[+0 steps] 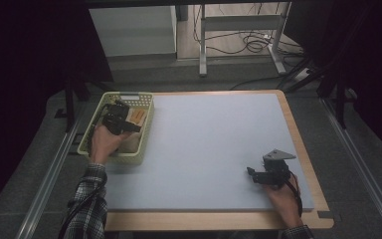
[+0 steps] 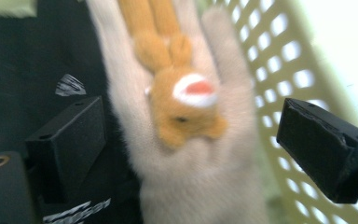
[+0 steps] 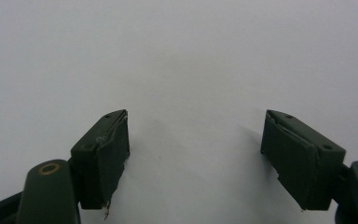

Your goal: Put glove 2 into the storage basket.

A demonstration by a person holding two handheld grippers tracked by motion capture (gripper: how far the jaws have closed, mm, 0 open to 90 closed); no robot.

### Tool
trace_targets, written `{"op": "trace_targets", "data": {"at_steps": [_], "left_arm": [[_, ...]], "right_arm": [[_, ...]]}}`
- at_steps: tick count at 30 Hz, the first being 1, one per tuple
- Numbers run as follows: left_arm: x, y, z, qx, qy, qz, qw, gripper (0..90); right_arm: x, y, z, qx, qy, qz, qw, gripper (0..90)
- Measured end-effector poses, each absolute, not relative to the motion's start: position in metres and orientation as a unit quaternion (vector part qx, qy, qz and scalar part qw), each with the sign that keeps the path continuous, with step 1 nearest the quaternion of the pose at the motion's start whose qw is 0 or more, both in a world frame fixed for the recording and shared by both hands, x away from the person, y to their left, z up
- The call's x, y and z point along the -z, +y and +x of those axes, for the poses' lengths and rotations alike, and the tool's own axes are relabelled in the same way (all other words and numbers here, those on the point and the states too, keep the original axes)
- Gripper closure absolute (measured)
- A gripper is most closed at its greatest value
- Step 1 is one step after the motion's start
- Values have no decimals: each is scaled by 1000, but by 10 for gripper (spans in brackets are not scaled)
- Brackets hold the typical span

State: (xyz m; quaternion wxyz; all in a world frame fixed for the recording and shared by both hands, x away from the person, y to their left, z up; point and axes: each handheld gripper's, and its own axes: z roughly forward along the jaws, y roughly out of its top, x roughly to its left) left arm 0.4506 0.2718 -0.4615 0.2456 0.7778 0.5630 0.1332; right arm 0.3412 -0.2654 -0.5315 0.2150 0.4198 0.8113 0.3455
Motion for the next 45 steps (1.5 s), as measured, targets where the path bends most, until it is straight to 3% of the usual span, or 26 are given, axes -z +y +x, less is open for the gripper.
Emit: {"op": "trace_targets", "data": {"at_steps": [1, 2, 3, 4, 5, 8, 10, 13, 20, 36, 45], "left_arm": [[461, 272, 451, -133, 563, 778, 246, 177], [457, 275, 447, -145, 567, 771, 250, 177], [455, 278, 446, -154, 571, 768, 248, 281], [458, 281, 446, -162, 577, 766, 231, 444], [463, 281, 449, -163, 581, 769, 212, 497], [475, 280, 455, -155, 584, 775, 185, 594], [484, 277, 463, -119, 584, 774, 214, 612], [490, 267, 468, -101, 573, 785, 213, 603], [486, 262, 469, -116, 572, 785, 205, 578], [473, 290, 446, -162, 574, 757, 267, 208], [468, 303, 434, -166, 569, 747, 302, 121]], "right_arm": [[532, -265, 341, -345, 811, 420, 215, 232], [532, -265, 341, -345, 811, 420, 215, 232], [532, -265, 341, -345, 811, 420, 215, 232], [532, -265, 341, -345, 811, 420, 215, 231], [532, -265, 341, -345, 811, 420, 215, 232], [532, -265, 341, -345, 811, 420, 215, 232], [532, -265, 341, -346, 811, 420, 215, 232], [532, -265, 341, -346, 811, 420, 215, 231], [532, -266, 341, -346, 811, 420, 215, 231], [532, -265, 341, -345, 811, 420, 216, 229], [532, -265, 341, -345, 811, 420, 217, 226]]}}
